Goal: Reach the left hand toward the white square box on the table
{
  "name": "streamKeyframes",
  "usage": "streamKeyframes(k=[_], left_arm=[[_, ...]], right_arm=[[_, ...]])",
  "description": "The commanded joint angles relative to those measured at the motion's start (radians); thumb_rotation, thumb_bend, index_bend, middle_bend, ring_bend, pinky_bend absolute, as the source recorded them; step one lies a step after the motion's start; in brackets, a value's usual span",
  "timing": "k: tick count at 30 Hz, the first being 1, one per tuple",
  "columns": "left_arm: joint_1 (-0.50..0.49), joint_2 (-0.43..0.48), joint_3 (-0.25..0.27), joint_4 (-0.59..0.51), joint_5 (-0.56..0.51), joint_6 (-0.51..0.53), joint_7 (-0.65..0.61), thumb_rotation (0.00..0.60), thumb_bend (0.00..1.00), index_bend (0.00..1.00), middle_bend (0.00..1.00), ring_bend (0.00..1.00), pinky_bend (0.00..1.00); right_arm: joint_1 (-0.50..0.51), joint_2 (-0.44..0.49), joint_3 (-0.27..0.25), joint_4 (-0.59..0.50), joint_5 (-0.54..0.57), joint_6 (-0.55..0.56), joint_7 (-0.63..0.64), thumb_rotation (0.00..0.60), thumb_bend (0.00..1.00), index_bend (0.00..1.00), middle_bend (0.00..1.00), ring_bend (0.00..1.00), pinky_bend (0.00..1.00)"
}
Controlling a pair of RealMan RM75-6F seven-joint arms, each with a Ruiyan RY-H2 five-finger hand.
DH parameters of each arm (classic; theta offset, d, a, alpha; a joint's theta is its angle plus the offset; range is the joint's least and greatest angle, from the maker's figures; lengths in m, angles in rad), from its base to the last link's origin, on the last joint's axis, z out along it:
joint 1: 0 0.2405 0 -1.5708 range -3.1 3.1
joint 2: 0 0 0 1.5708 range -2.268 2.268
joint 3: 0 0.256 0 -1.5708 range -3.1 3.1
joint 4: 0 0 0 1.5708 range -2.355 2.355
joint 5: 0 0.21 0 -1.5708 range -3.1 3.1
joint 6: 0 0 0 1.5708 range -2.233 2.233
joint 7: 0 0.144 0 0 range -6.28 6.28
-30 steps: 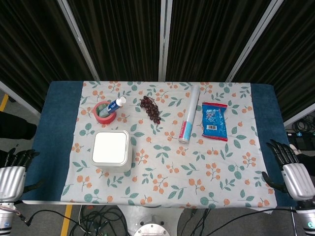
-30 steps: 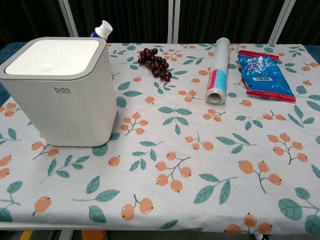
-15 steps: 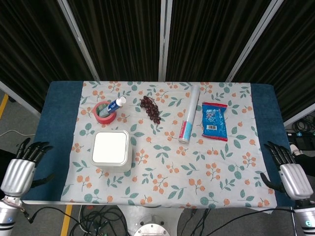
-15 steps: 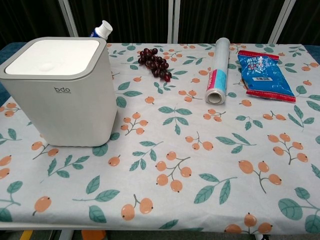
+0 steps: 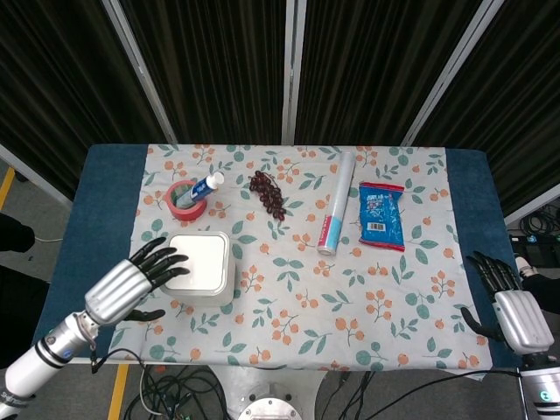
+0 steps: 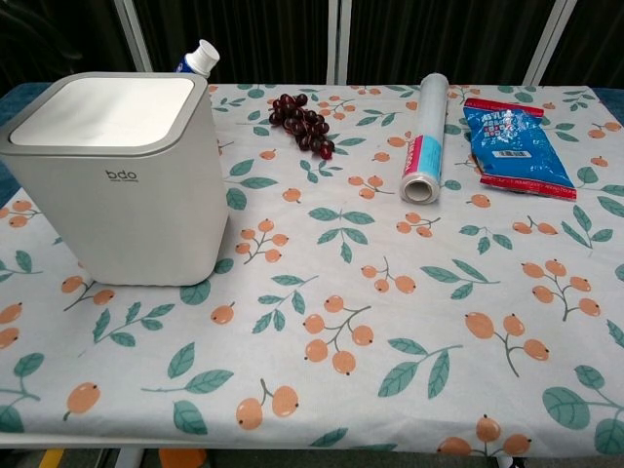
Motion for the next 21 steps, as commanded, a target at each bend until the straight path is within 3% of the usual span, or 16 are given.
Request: streamKeyframes(k=[1, 10, 12, 21], left_arm=[[-0.057, 0.014, 0.022, -0.028, -0.015, -0.090, -0.010, 0.600, 0.09, 0.22, 0.14, 0.11, 0.00], [-0.096, 0.017, 0.052, -0.062, -0.104, -0.212, 0.029, 0.600, 0.09, 0.24, 0.25, 0.16, 0.00], [-0.080, 0.018, 0.046, -0.064, -0.107, -0.160, 0.029, 0.600, 0.09, 0.24, 0.24, 0.16, 0.00], [0.091, 0.025, -0.012, -0.004, -0.149, 0.251, -0.007, 0.600, 0.09, 0.22, 0.19, 0.16, 0.00]], right_arm=[[0.000, -0.001, 0.001, 0.001, 0.000, 0.000, 0.001, 0.600, 0.26, 0.00, 0.01, 0.00, 0.00], [0.003, -0.005, 0.003, 0.008, -0.007, 0.001, 0.007, 0.600, 0.26, 0.00, 0.01, 0.00, 0.00], [0.003, -0.005, 0.003, 0.009, -0.009, 0.003, 0.007, 0.600, 0.26, 0.00, 0.01, 0.00, 0.00], [-0.005, 0.003, 0.006, 0.011, -0.013, 0.025, 0.014, 0.600, 0.26, 0.00, 0.01, 0.00, 0.00]])
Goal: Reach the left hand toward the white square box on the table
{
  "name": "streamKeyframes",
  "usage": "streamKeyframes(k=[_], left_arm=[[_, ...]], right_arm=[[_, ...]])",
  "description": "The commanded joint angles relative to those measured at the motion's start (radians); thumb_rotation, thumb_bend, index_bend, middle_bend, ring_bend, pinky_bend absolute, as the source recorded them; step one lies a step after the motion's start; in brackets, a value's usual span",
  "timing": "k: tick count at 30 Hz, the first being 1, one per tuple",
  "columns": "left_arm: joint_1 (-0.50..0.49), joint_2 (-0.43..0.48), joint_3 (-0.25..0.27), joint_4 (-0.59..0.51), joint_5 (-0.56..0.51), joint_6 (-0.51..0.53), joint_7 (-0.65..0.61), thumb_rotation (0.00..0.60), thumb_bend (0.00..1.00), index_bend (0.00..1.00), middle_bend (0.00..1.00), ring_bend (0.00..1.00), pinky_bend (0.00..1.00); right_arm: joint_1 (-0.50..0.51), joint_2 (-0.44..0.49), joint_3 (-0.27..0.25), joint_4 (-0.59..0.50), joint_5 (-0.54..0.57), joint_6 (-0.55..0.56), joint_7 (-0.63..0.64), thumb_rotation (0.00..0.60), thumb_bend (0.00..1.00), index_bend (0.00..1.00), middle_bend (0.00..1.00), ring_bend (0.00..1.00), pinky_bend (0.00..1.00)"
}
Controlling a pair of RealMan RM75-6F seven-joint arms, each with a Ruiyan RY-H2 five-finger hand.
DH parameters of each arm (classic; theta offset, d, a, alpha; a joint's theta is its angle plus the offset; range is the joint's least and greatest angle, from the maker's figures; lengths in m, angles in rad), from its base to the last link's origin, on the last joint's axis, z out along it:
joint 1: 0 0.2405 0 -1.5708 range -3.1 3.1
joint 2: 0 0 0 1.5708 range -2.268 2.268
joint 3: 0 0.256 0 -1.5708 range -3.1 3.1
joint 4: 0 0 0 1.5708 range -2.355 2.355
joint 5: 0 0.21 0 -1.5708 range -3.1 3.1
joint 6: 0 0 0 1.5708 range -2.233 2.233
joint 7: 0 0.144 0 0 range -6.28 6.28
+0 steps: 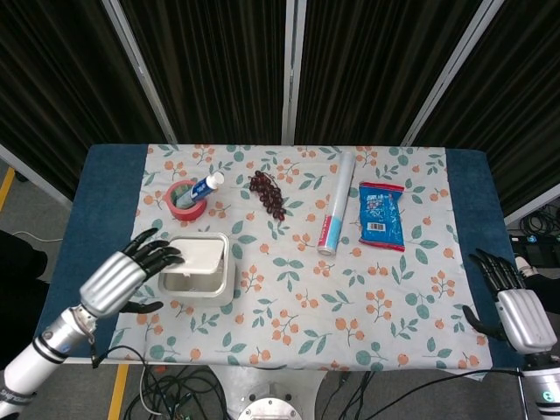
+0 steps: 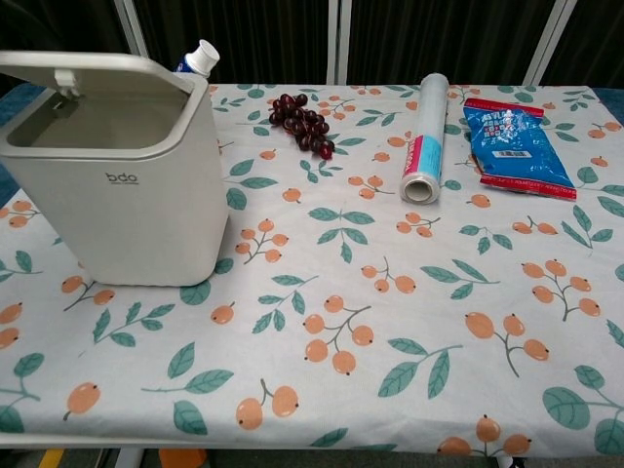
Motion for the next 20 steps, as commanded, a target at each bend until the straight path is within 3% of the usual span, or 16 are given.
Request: streamKeyframes(k=[1, 7, 13, 20], left_arm=[[0.116, 0.008, -0.032, 0.041, -0.050, 0.201, -0.012, 0.600, 0.09, 0.22, 0.18, 0.15, 0.00], [0.226, 0.013, -0.014, 0.069, -0.174, 0.267, 0.014, 0.600, 0.09, 0.21, 0.17, 0.14, 0.00], [0.304, -0.048, 0.010, 0.140, -0.351, 0.209, 0.122, 0.600, 0.09, 0.21, 0.17, 0.14, 0.00], [0.370, -0.104, 0.037, 0.144, -0.392, 0.217, 0.145, 0.600, 0.09, 0.21, 0.17, 0.14, 0.00]], right_arm=[[-0.002, 0.002, 0.001, 0.004, 0.001, 0.002, 0.004, 0.600, 0.26, 0.00, 0.01, 0.00, 0.00], [0.003, 0.005, 0.004, 0.010, 0.003, -0.003, 0.007, 0.600, 0.26, 0.00, 0.01, 0.00, 0.00], [0.011, 0.005, 0.006, 0.017, -0.001, -0.011, 0.010, 0.600, 0.26, 0.00, 0.01, 0.00, 0.00], [0.010, -0.007, 0.013, 0.019, -0.012, 0.012, 0.009, 0.600, 0.26, 0.00, 0.01, 0.00, 0.00]])
